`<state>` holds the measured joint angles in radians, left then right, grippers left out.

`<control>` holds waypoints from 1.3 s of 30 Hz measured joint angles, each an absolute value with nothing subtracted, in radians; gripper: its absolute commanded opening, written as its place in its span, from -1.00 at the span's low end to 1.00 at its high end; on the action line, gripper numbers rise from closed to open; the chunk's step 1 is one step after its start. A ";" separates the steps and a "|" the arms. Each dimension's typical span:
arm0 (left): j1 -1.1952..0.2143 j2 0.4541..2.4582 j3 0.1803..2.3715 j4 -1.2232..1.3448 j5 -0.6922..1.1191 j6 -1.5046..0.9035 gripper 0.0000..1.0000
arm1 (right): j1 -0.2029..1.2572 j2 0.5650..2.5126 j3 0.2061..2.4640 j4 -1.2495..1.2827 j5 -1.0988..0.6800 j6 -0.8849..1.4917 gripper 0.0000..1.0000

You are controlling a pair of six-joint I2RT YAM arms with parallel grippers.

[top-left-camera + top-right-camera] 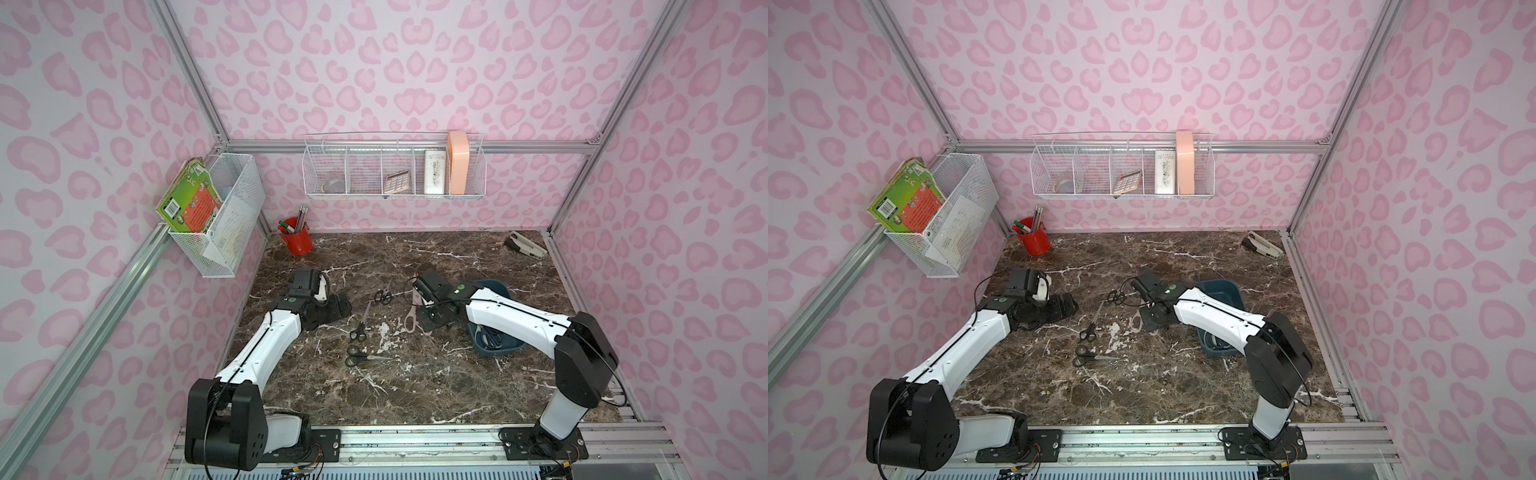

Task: Put the scissors into the storage box
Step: Pick up the scissors from the center of the board, then place the scissors in the storage box.

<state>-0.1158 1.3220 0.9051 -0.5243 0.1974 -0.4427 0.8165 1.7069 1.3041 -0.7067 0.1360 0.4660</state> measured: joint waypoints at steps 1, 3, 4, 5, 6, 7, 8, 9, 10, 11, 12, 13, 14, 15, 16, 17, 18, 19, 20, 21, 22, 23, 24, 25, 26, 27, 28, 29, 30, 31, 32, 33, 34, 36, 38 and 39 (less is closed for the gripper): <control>-0.120 1.328 0.907 -0.525 0.199 -0.443 0.95 | 0.799 1.679 1.279 -0.710 0.142 0.461 -1.00; -0.131 1.341 0.915 -0.524 0.205 -0.442 0.95 | 0.758 1.612 1.220 -0.719 0.154 0.440 -1.00; -0.137 1.346 0.919 -0.525 0.208 -0.442 0.95 | 0.738 1.576 1.188 -0.722 0.165 0.435 -1.00; -0.144 1.355 0.925 -0.524 0.212 -0.442 0.95 | 0.717 1.538 1.157 -0.731 0.179 0.425 -1.00; -0.151 1.364 0.932 -0.524 0.215 -0.442 0.94 | 0.688 1.493 1.120 -0.739 0.194 0.413 -1.00; -0.157 1.370 0.937 -0.524 0.218 -0.442 0.94 | 0.663 1.458 1.096 -0.754 0.205 0.405 -1.00; -0.163 1.380 0.944 -0.524 0.219 -0.442 0.94 | 0.637 1.425 1.077 -0.766 0.213 0.392 -1.00; -0.168 1.388 0.948 -0.524 0.219 -0.442 0.94 | 0.606 1.388 1.056 -0.776 0.218 0.379 -1.00; -0.173 1.396 0.953 -0.524 0.220 -0.442 0.94 | 0.577 1.357 1.041 -0.782 0.224 0.363 -1.00; -0.179 1.404 0.959 -0.523 0.220 -0.443 0.94 | 0.546 1.322 1.025 -0.786 0.233 0.352 -1.00; -0.183 1.412 0.965 -0.523 0.220 -0.443 0.94 | 0.520 1.295 1.014 -0.786 0.234 0.335 -1.00; -0.187 1.418 0.969 -0.523 0.221 -0.443 0.94 | 0.493 1.268 1.003 -0.780 0.221 0.318 -1.00; -0.190 1.422 0.973 -0.523 0.221 -0.443 0.94 | 0.466 1.240 0.987 -0.767 0.219 0.300 -1.00; -0.192 1.423 0.976 -0.523 0.222 -0.443 0.94 | 0.447 1.225 0.978 -0.760 0.220 0.289 -1.00; -0.196 1.425 0.979 -0.524 0.222 -0.443 0.94 | 0.421 1.216 0.969 -0.754 0.217 0.279 -1.00; -0.197 1.425 0.981 -0.523 0.222 -0.443 0.94 | 0.395 1.216 0.964 -0.748 0.208 0.265 -1.00; -0.199 1.425 0.983 -0.522 0.222 -0.443 0.94 | 0.376 1.221 0.962 -0.741 0.198 0.257 -1.00; -0.200 1.425 0.983 -0.521 0.222 -0.443 0.94 | 0.364 1.230 0.961 -0.735 0.197 0.251 -1.00; -0.201 1.425 0.983 -0.521 0.221 -0.443 0.94 | 0.355 1.242 0.961 -0.729 0.192 0.240 -1.00; -0.201 1.425 0.983 -0.523 0.221 -0.443 0.94 | 0.348 1.254 0.959 -0.723 0.176 0.232 -1.00; -0.201 1.425 0.983 -0.524 0.221 -0.443 0.94 | 0.343 1.271 0.959 -0.719 0.157 0.226 -1.00; -0.201 1.423 0.983 -0.524 0.220 -0.443 0.94 | 0.340 1.290 0.959 -0.716 0.149 0.214 -1.00; -0.201 1.421 0.983 -0.524 0.218 -0.443 0.94 | 0.340 1.312 0.963 -0.715 0.142 0.205 -1.00; -0.201 1.418 0.983 -0.524 0.218 -0.443 0.94 | 0.340 1.340 0.968 -0.715 0.133 0.198 -1.00; -0.201 1.417 0.982 -0.524 0.215 -0.443 0.94 | 0.339 1.362 0.970 -0.711 0.125 0.186 -1.00; -0.201 1.417 0.982 -0.524 0.213 -0.443 0.94 | 0.339 1.379 0.970 -0.709 0.119 0.178 -1.00; -0.201 1.415 0.981 -0.524 0.211 -0.443 0.94 | 0.339 1.395 0.970 -0.709 0.117 0.177 -1.00; -0.201 1.413 0.979 -0.525 0.208 -0.443 0.94 | 0.339 1.406 0.970 -0.710 0.116 0.171 -1.00; -0.201 1.410 0.977 -0.525 0.204 -0.443 0.95 | 0.338 1.414 0.970 -0.709 0.115 0.167 -1.00; -0.201 1.407 0.976 -0.525 0.202 -0.442 0.95 | 0.338 1.418 0.970 -0.709 0.115 0.160 -1.00; -0.201 1.406 0.975 -0.526 0.199 -0.442 0.95 | 0.337 1.423 0.970 -0.708 0.115 0.160 -1.00; -0.201 1.405 0.975 -0.526 0.197 -0.442 0.95 | 0.336 1.430 0.970 -0.706 0.115 0.160 -1.00; -0.201 1.405 0.975 -0.526 0.194 -0.442 0.95 | 0.334 1.436 0.971 -0.707 0.114 0.159 -1.00; -0.201 1.405 0.975 -0.528 0.193 -0.442 0.95 | 0.331 1.451 0.974 -0.706 0.107 0.156 -1.00; -0.201 1.405 0.974 -0.527 0.192 -0.442 0.95 | 0.325 1.469 0.976 -0.705 0.107 0.153 -1.00; -0.201 1.405 0.973 -0.527 0.192 -0.442 0.95 | 0.322 1.477 0.976 -0.704 0.104 0.153 -1.00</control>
<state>-0.2012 1.4052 0.9730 -0.5274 0.1921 -0.4423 0.3222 1.4773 0.9756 -0.7036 0.1040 0.1528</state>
